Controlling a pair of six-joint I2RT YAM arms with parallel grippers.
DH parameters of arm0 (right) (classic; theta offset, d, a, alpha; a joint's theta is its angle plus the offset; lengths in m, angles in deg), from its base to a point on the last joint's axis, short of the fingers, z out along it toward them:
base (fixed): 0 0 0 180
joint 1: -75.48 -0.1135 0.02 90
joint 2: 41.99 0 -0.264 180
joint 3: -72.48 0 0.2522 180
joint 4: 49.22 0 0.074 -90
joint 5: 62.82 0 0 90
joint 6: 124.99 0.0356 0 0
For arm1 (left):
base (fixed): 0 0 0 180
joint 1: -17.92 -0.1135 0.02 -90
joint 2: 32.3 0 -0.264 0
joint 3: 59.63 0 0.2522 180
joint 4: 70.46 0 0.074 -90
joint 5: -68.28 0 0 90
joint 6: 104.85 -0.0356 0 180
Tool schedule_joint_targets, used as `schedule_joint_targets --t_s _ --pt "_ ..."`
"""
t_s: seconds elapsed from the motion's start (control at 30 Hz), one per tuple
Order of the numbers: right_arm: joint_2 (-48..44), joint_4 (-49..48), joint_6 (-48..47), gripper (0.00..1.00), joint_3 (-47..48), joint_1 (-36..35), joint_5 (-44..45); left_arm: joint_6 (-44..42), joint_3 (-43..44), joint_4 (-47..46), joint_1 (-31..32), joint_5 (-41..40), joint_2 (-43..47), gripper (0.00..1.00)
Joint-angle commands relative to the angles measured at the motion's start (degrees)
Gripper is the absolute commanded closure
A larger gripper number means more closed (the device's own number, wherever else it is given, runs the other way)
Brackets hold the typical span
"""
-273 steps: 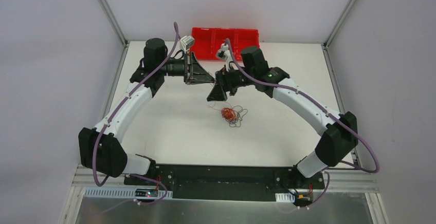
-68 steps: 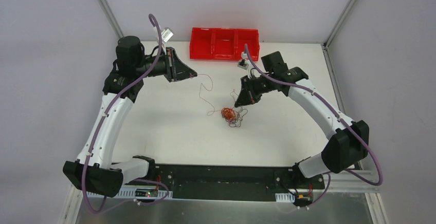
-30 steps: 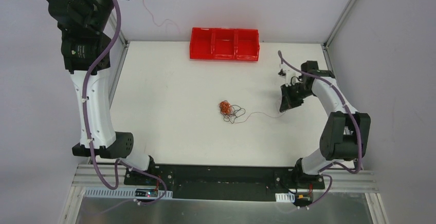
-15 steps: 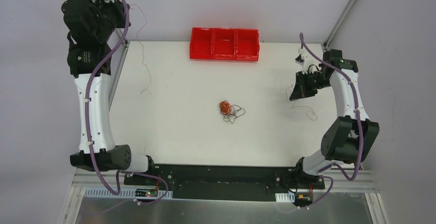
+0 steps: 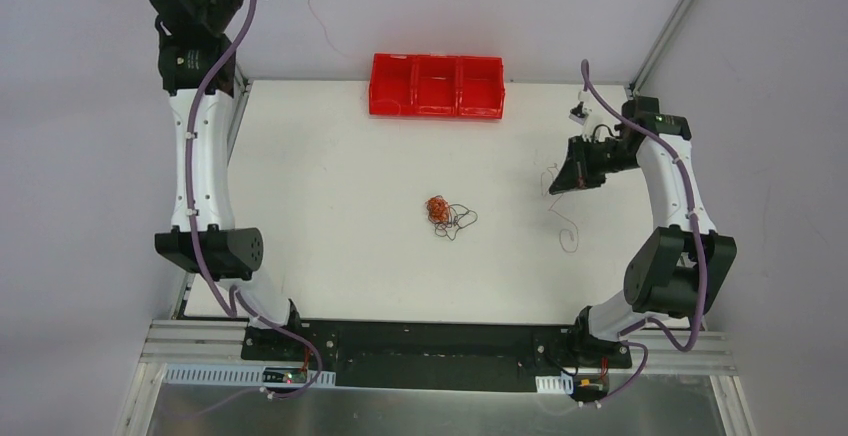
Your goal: Untangle the cables
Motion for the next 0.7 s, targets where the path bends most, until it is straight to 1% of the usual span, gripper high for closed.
schedule_joint_targets --t_s 0.0,0.13,0.3,0.43,0.57,0.67 --pt "-1.64 -1.77 4.68 1.0 4.18 -0.92 -6.1 3.63 8.03 -10.78 2.17 0.36 -5.41 1.0" --pt "-0.14 -3.66 8.22 1.0 8.25 -1.55 -7.41 5.47 14.33 -14.44 3.03 -2.77 -12.45 1.0" --pt "2.67 -5.16 11.08 1.0 11.83 -2.29 -8.43 5.5 21.08 -18.27 3.43 -3.81 -19.41 1.0" --pt "4.76 -5.48 12.07 1.0 13.46 -3.17 -8.72 3.9 22.45 -21.08 3.42 -5.72 -22.54 1.0" --pt "5.85 -5.5 12.88 1.0 14.38 -3.76 -9.22 1.1 22.75 -22.83 3.48 -9.65 -23.98 1.0" --pt "6.27 -5.68 12.99 1.0 14.51 -4.08 -9.16 1.02 23.3 -25.12 3.43 -10.13 -24.92 1.0"
